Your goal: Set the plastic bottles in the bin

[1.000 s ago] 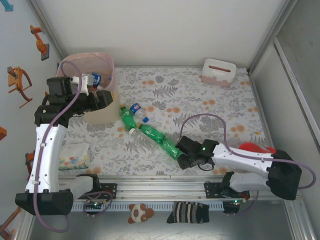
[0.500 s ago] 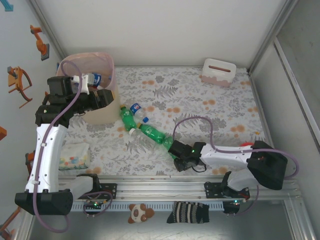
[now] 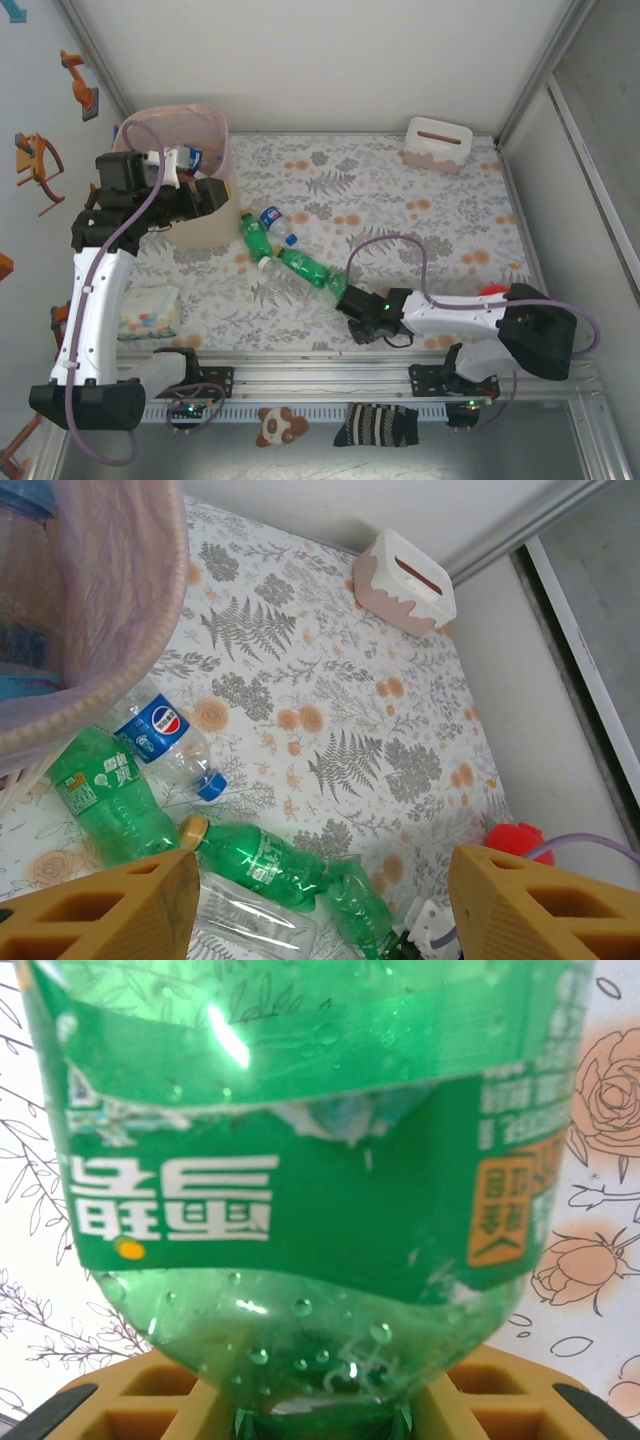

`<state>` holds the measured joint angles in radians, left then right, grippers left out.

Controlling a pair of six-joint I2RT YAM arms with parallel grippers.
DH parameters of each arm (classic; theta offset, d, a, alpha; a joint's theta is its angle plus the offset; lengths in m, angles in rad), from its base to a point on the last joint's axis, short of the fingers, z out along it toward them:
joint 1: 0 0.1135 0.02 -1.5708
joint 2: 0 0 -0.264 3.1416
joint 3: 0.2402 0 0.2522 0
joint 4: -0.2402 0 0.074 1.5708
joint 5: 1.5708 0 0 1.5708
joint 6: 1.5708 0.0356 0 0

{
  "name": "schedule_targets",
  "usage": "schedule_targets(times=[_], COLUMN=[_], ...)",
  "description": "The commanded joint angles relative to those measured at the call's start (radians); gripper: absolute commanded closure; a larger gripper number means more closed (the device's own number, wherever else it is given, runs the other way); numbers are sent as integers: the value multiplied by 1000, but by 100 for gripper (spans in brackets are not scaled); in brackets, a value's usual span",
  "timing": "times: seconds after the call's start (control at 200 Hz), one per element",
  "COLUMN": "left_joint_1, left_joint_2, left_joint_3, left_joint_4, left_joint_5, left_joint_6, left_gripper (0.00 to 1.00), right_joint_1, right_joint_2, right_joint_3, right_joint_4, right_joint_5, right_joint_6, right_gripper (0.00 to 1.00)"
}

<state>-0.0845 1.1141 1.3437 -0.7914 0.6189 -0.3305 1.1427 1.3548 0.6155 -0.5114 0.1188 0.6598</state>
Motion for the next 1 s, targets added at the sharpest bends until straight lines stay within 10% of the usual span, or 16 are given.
schedule_targets(times=[0.0, 0.991], left_joint_1=[-6, -213], left_joint_2=[-2, -6], left_joint_3=[-9, -38], left_joint_4=[26, 409], left_joint_5=[24, 121], left_joint_6=[-18, -144], left_gripper=[34, 33], right_joint_1=[12, 21], right_joint_2=[-23, -476], right_joint_3=[-14, 218], right_joint_4=[-22, -42], right_joint_5=[8, 160], right_joint_6=[35, -105], right_gripper=[63, 72])
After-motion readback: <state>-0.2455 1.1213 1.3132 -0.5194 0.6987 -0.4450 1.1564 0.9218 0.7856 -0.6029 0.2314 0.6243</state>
